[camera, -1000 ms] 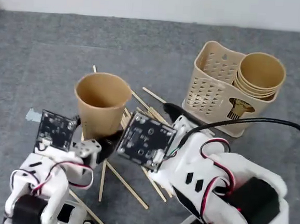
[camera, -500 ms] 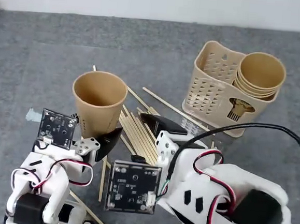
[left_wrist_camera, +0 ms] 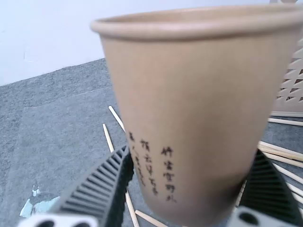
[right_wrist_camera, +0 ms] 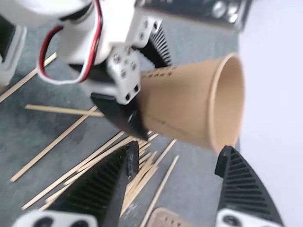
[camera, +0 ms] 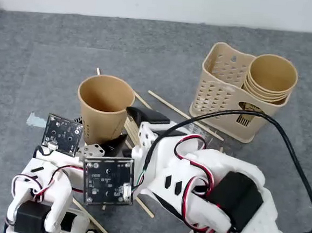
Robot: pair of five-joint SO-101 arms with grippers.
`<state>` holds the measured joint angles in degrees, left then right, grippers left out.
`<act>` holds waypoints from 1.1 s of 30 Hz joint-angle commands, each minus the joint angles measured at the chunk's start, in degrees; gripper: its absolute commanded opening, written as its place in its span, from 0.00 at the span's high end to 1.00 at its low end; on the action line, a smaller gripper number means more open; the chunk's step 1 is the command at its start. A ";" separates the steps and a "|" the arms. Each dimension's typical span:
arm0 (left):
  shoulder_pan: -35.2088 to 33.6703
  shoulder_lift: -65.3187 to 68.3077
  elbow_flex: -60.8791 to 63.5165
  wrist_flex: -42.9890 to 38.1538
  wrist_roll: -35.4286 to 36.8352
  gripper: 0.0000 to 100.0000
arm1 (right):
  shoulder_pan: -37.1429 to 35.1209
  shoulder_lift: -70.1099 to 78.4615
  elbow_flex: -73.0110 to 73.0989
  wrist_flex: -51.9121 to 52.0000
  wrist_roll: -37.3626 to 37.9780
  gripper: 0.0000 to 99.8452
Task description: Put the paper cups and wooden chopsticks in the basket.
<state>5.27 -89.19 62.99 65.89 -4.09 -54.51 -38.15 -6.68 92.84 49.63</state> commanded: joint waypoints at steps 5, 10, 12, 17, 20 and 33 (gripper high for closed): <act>-0.35 -0.35 -0.31 -0.26 -0.53 0.65 | 1.01 4.18 -2.29 -5.93 1.14 0.72; -0.35 -0.35 -0.31 -0.26 -0.53 0.65 | 1.19 9.19 -2.81 -6.73 1.58 0.72; -0.35 -0.35 -0.31 -0.26 -0.53 0.65 | 1.19 10.59 -4.04 -6.29 3.60 0.72; -0.35 -0.35 -0.22 -0.26 -0.53 0.65 | 1.19 13.41 -6.68 -6.20 7.38 0.83; -0.35 -0.35 -0.22 -0.35 -0.53 0.65 | 1.19 13.85 -6.95 -6.20 10.55 0.94; -0.53 -0.35 -0.31 0.00 -0.44 0.63 | 5.58 14.29 -6.95 -2.86 11.69 0.99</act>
<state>4.84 -89.36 62.99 65.89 -4.18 -51.43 -24.44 -10.46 89.58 60.79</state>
